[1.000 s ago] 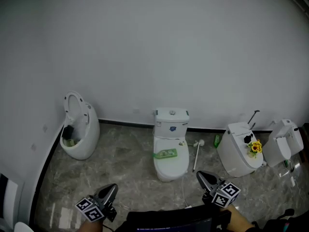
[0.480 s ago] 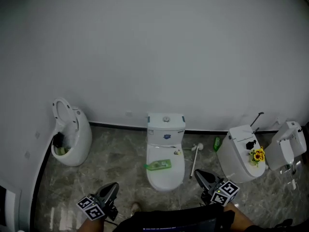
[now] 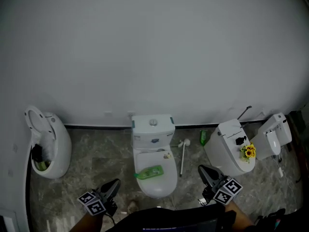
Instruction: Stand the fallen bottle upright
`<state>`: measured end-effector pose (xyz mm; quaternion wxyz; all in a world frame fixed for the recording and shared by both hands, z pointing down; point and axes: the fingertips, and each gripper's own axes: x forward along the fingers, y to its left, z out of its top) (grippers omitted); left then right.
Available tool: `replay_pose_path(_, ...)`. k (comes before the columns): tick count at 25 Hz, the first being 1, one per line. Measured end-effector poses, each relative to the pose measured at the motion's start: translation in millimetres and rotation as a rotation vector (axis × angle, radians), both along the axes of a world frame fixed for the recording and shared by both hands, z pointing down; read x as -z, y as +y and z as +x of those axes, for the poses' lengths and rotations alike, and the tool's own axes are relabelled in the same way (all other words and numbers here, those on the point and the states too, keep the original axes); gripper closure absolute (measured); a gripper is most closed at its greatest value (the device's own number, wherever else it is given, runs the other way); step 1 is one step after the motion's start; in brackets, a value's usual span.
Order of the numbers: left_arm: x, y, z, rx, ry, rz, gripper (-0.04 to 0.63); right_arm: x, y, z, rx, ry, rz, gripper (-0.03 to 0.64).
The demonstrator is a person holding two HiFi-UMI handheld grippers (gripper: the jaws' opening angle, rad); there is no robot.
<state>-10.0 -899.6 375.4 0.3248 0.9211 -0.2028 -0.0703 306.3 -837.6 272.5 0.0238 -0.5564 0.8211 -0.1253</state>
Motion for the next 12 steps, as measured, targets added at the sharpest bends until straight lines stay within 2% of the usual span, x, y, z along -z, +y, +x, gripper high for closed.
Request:
replay_pose_path(3,-41,-64,17,-0.046,-0.059,-0.011,0.554,-25,-55,11,-0.031,-0.007,-0.014,0.591)
replay_pose_path(6,-84,-101,48,-0.076,-0.121,-0.036,0.549,-55,-99,33,-0.029,-0.009,-0.026,0.591)
replay_pose_path(9,-130,-126,81,-0.059,-0.164,-0.092,0.549,-99,-138,65,-0.012,-0.016,-0.037,0.591)
replay_pose_path(12,-187,-154,117,0.001,-0.204,-0.142,0.548,-166,-170,100,0.030,-0.029,-0.077,0.591)
